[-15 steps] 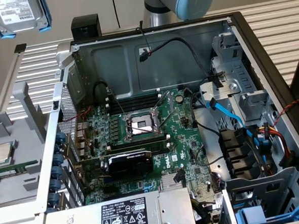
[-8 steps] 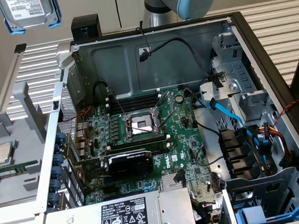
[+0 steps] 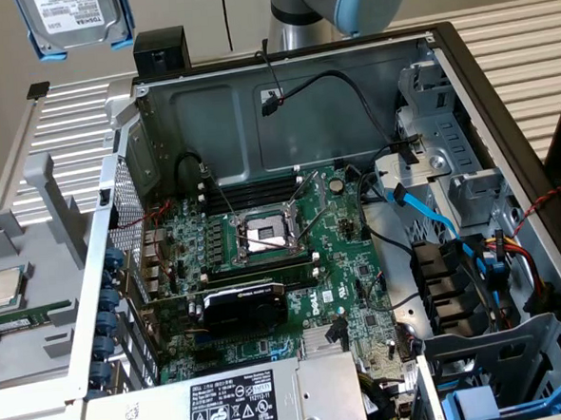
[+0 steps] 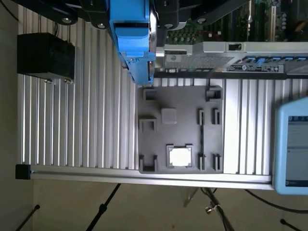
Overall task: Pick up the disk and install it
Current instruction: 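Pick up the disk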
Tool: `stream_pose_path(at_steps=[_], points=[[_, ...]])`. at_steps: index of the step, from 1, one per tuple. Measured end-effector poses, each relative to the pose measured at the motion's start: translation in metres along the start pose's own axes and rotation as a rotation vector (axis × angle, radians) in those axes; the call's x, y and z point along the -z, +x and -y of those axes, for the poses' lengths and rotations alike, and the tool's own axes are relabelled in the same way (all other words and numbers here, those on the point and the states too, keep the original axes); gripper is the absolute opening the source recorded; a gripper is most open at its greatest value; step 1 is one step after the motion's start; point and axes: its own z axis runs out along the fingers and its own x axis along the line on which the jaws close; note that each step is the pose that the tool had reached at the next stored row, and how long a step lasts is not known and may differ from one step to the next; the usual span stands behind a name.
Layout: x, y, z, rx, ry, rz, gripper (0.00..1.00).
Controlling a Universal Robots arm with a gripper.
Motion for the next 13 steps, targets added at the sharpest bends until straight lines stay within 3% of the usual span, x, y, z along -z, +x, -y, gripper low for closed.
stream_pose_path(at_steps=[5, 11, 13], points=[[0.0011, 0.001, 0.0202, 0.001, -0.0033, 0.0001, 0.37], [0.0029, 0.001, 0.0393, 0.003, -0.0234, 0.0002, 0.37], [0.0054, 0.001, 0.0461, 0.004, -0.0261, 0.0001, 0.37]])
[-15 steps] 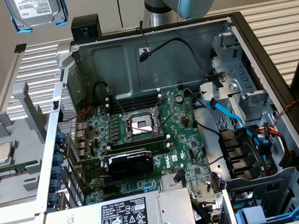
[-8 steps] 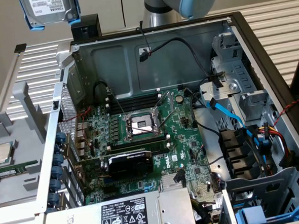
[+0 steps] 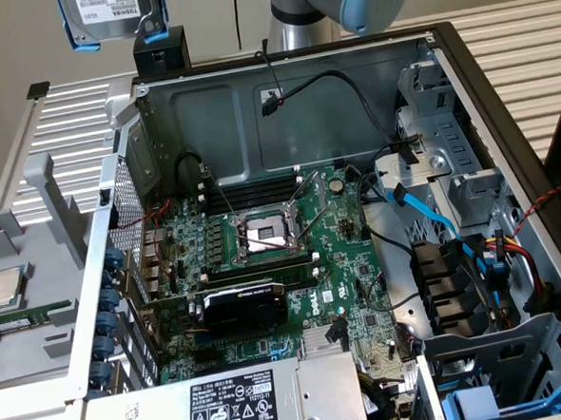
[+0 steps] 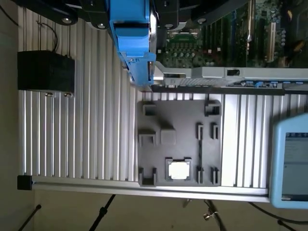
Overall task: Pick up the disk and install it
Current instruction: 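Pick up the disk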
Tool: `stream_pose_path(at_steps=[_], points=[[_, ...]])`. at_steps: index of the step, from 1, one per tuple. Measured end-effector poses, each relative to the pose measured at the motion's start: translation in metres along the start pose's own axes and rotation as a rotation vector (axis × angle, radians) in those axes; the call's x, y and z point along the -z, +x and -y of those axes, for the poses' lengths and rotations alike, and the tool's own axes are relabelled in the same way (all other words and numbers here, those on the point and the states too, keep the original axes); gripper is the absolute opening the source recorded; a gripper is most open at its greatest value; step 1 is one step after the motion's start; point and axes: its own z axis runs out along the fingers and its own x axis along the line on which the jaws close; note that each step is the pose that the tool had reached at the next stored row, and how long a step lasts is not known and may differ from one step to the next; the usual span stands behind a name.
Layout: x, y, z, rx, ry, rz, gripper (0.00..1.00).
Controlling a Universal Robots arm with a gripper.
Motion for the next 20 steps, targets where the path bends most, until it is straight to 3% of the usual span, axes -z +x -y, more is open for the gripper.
stream_pose_path(at_steps=[6, 7, 10, 11, 13, 14, 17, 20], points=[[0.0084, 0.000, 0.0204, 0.000, -0.0012, -0.0007, 0.37], [0.0088, 0.000, 0.0216, 0.000, 0.0001, -0.0081, 0.37], [0.0089, 0.000, 0.0240, -0.003, 0.0097, -0.0549, 0.37], [0.0090, 0.000, 0.0247, -0.003, 0.0143, -0.0658, 0.37], [0.0091, 0.000, 0.0261, -0.003, 0.0233, -0.0787, 0.37], [0.0093, 0.000, 0.0274, -0.003, 0.0280, -0.0819, 0.37], [0.0099, 0.001, 0.0327, -0.003, 0.0371, -0.0828, 0.37], [0.0113, 0.003, 0.0398, -0.003, 0.0404, -0.0827, 0.37]])
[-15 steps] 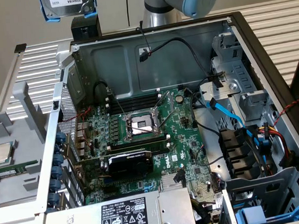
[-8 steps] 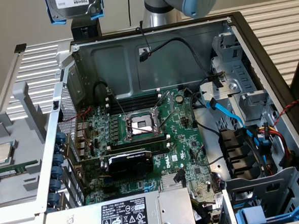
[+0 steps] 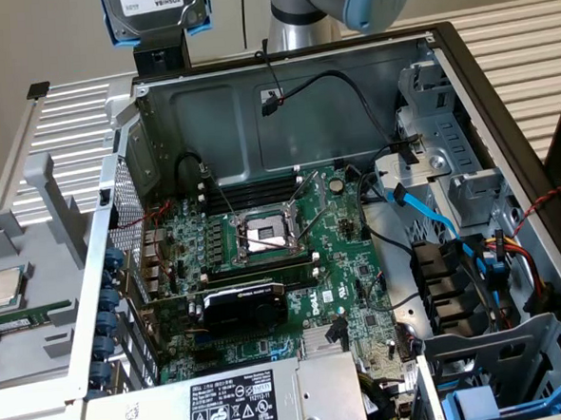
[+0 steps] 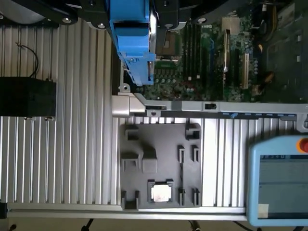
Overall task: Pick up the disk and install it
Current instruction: 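Pick up the disk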
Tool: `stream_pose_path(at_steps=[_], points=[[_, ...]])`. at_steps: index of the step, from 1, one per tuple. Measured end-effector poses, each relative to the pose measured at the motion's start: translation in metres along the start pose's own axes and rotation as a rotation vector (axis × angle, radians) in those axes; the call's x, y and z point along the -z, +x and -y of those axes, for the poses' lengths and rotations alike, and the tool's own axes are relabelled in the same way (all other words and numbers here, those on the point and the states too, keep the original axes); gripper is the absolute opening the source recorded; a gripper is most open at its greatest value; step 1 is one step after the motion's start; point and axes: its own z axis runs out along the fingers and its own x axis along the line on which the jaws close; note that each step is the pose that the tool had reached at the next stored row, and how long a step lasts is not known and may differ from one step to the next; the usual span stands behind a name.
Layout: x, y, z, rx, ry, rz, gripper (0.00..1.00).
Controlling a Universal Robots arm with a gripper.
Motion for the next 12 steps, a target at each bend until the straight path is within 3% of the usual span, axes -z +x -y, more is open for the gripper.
stream_pose_path(at_steps=[4, 12], points=[[0.0013, 0.005, 0.0110, 0.000, 0.0003, -0.0001, 0.37], [0.0010, 0.028, 0.0194, 0.000, 0.0004, -0.0002, 0.37]])
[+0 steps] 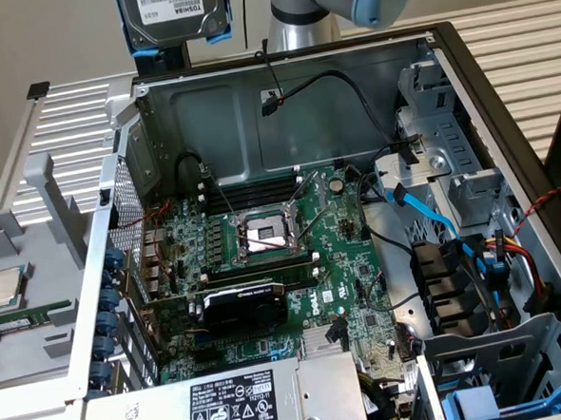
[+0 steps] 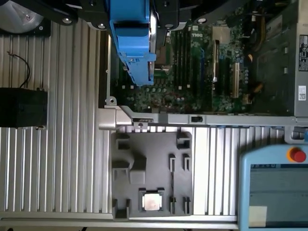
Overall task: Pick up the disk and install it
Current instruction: 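Pick up the disk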
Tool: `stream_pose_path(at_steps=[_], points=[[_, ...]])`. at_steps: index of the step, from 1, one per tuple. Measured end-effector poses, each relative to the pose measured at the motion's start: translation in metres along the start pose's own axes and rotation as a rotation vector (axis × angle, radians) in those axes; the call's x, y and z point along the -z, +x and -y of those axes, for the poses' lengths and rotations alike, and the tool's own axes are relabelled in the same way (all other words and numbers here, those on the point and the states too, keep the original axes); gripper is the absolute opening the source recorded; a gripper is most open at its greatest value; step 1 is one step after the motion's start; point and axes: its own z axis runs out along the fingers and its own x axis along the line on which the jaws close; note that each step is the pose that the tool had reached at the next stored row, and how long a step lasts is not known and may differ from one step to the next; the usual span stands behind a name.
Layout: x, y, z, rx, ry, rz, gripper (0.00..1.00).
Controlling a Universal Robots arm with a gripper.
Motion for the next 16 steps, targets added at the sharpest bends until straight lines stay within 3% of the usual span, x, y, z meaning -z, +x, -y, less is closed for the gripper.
stream_pose_path(at_steps=[7, 16], points=[[0.0000, 0.021, 0.0193, 0.000, -0.0003, 0.0000, 0.37], [-0.0004, 0.052, 0.0348, 0.000, -0.0002, 0.0017, 0.37]])
